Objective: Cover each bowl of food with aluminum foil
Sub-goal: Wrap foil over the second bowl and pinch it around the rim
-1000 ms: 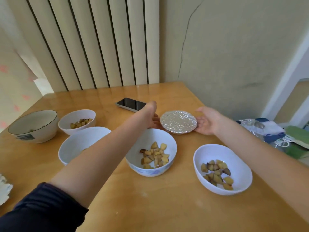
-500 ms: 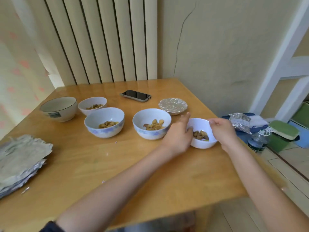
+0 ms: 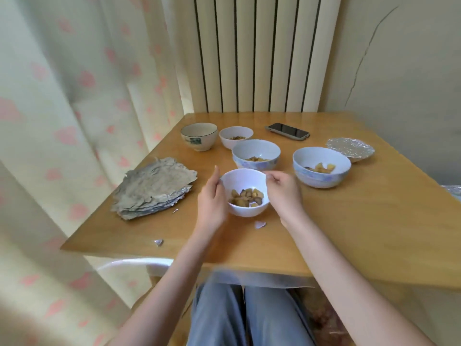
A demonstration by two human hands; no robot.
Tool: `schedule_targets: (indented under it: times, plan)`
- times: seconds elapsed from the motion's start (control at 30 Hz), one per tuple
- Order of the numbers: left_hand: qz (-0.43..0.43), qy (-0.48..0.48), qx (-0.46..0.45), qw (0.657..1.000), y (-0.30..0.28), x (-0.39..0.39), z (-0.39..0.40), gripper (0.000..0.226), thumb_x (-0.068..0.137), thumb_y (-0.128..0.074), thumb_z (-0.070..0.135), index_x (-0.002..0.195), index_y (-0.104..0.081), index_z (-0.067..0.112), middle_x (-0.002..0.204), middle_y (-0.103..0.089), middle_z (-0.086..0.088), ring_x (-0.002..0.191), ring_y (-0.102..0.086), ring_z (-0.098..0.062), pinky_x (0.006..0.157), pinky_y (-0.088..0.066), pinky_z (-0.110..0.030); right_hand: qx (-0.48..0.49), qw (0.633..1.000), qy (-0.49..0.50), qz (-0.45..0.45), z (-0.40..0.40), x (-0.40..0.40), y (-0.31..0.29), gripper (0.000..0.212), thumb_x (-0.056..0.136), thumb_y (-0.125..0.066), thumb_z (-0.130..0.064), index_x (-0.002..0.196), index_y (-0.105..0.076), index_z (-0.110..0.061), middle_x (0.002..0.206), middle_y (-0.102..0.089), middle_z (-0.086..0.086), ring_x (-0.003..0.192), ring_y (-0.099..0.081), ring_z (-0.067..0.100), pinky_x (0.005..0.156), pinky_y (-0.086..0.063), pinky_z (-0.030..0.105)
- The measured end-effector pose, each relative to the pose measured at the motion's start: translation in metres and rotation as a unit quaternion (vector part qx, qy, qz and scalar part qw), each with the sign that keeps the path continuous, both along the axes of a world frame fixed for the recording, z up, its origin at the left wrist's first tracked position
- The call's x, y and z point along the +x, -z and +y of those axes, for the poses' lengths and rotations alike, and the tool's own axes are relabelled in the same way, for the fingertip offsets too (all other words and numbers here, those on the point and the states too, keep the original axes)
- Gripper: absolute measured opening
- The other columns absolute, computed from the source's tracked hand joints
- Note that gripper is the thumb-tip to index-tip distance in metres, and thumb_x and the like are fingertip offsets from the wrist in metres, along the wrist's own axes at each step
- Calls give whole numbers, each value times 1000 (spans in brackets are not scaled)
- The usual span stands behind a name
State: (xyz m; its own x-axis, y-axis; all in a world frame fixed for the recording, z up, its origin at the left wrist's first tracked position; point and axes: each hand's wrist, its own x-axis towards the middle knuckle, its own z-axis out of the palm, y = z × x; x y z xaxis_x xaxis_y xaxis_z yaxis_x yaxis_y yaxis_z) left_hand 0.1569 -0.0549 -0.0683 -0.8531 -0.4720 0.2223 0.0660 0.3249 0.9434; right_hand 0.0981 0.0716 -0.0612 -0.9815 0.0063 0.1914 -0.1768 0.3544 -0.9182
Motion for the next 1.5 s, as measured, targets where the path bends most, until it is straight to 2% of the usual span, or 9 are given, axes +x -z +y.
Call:
schedule_targets:
  times: [0.1, 0.2, 0.3, 0.4, 0.63, 0.87, 1.13, 1.37, 1.5]
  plan:
    - [-28, -1, -29, 999, 10, 2, -18, 46, 101, -33, 4, 146, -40, 6, 147, -45, -3, 124, -40, -4, 87, -25, 5, 32, 999, -8, -9, -15, 4, 9, 30, 92, -42, -9, 62, -44, -10, 55, -36, 0, 62, -34, 19, 49, -21, 27]
    - [-20, -1, -85, 996, 13, 3, -29, 42, 102, -39, 11, 143, -46, 7, 144, -50, -4, 128, -43, -6, 84, -23, 8, 17, 1000, -19, -18, -20, 3, 10, 28, 95, -43, -15, 72, -57, -6, 63, -51, 7, 68, -44, 25, 53, -27, 25]
    - [-10, -68, -203, 977, 10, -1, -49, 42, 102, -44, 21, 143, -47, 13, 139, -56, -6, 129, -49, -21, 100, -38, -24, -31, 999, -18, -12, -18, 5, 7, 30, 99, -42, -24, 105, -66, -7, 91, -66, 5, 85, -55, 17, 67, -36, 27]
    - [-170, -104, -373, 906, 10, -17, -82, 50, 99, -47, 31, 146, -39, 16, 153, -39, -7, 147, -21, -28, 118, -8, -49, -19, 999, -7, 29, -14, 9, 10, 22, 99, -43, -24, 114, -58, -22, 95, -64, -4, 90, -54, 11, 68, -33, 20]
    - [-120, -108, -290, 944, 10, -23, -95, 23, 94, -50, 17, 108, -69, 16, 105, -71, -5, 103, -60, -30, 88, -48, -40, -23, 998, -8, 55, -12, 8, 20, 15, 98, -44, -23, 107, -54, -29, 95, -65, -5, 89, -58, 4, 67, -38, 6]
    - [-152, -86, -347, 921, 11, -22, -97, 27, 92, -59, 30, 109, -67, 12, 106, -68, -3, 106, -58, -26, 101, -39, -36, -70, 996, 3, 47, -12, 6, 22, 14, 99, -43, -27, 102, -56, -31, 99, -70, -8, 98, -62, 12, 85, -46, 32]
    - [158, -239, -42, 957, -3, -11, -94, 15, 92, -59, 16, 91, -70, 26, 89, -68, 15, 86, -59, 9, 75, -39, -6, -117, 993, -1, 8, -11, 10, 15, 19, 98, -44, -17, 99, -60, -27, 93, -70, -8, 94, -63, 7, 78, -44, 25]
    - [216, -293, 112, 925, -7, -11, -105, 14, 90, -63, 13, 83, -63, 25, 81, -64, 8, 78, -57, -6, 74, -43, -17, -113, 994, -2, 1, -11, 11, 14, 17, 97, -47, -14, 103, -61, -22, 88, -66, -12, 77, -59, -10, 65, -42, 9]
    - [252, -303, 194, 898, -15, -5, -107, 21, 95, -58, 13, 83, -47, 26, 69, -56, 3, 60, -47, -3, 64, -38, -15, -139, 988, 5, 67, -10, 15, 11, 17, 97, -47, -11, 99, -58, -24, 89, -72, -6, 95, -66, 11, 86, -48, 27]
